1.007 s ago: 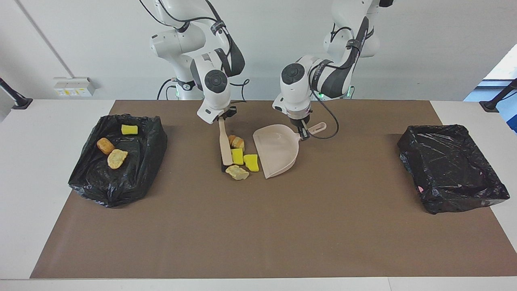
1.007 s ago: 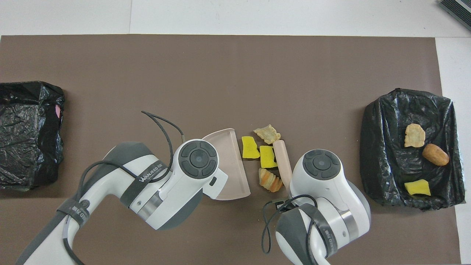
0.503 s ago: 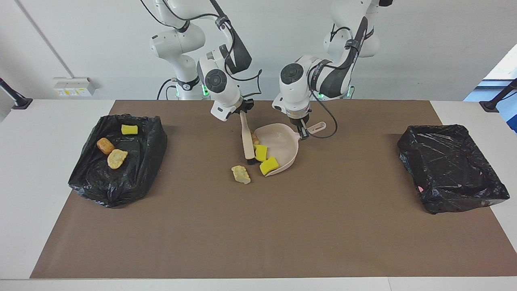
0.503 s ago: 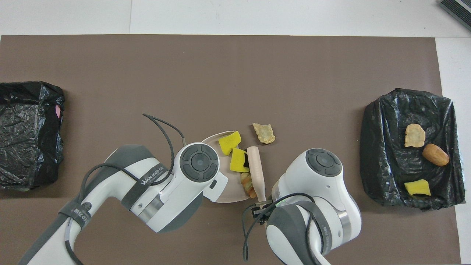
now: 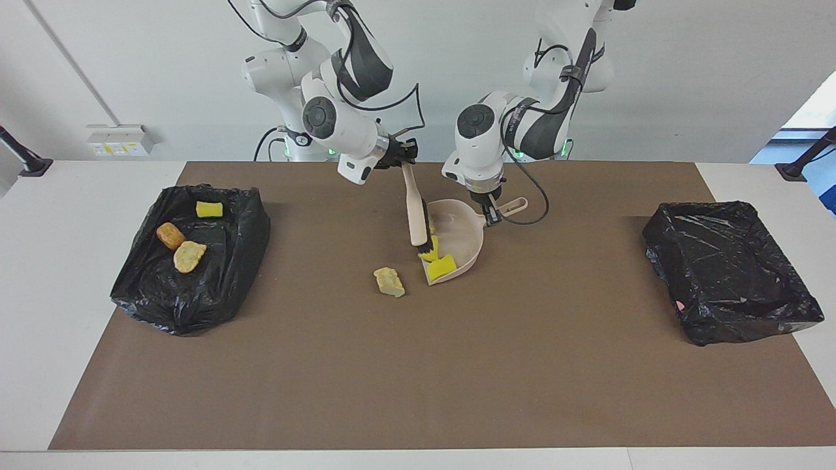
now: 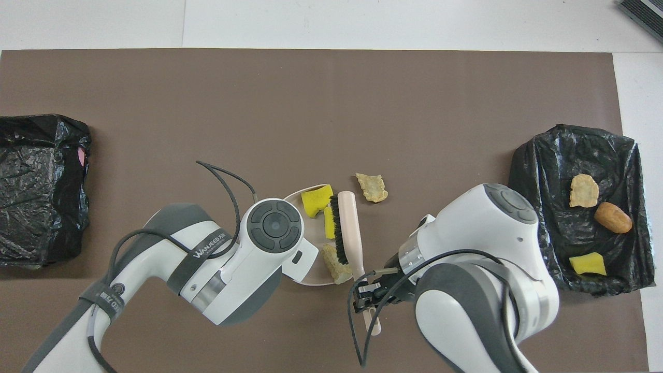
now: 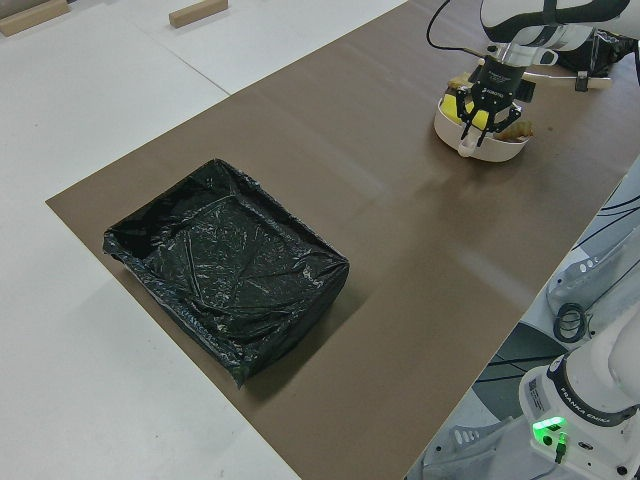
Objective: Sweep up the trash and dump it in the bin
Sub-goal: 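Sweep the sponge and bread pieces into the dustpan with the right gripper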
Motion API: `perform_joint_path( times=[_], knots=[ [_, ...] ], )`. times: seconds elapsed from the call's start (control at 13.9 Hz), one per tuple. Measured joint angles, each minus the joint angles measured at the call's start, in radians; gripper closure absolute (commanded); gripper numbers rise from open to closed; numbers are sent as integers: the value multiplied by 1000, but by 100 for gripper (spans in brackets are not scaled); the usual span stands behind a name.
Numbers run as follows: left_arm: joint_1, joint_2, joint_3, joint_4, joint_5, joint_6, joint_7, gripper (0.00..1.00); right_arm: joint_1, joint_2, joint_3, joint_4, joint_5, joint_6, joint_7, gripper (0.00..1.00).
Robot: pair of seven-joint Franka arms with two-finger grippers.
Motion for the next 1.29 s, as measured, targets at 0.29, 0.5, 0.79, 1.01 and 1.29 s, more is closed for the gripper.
perform_joint_path(
  times=[0.29,0.5,0.79,1.01,1.29],
  knots=[
    [18,0,0,-4,-3,12,2,100,-53,-19,-4,62,-233,-21,-2,100],
    [32,0,1,-5,-5,15,2,100,-48,35,6,85,-491,50,-6,100],
    [48,1,2,-7,-19,14,-59,100,-48,198,7,140,-715,140,-21,100],
    [48,1,1,-9,-24,14,-108,100,-22,282,13,159,-688,154,-44,100],
    [48,1,1,-12,-27,13,-115,100,21,321,19,160,-549,154,-86,100]
  ],
)
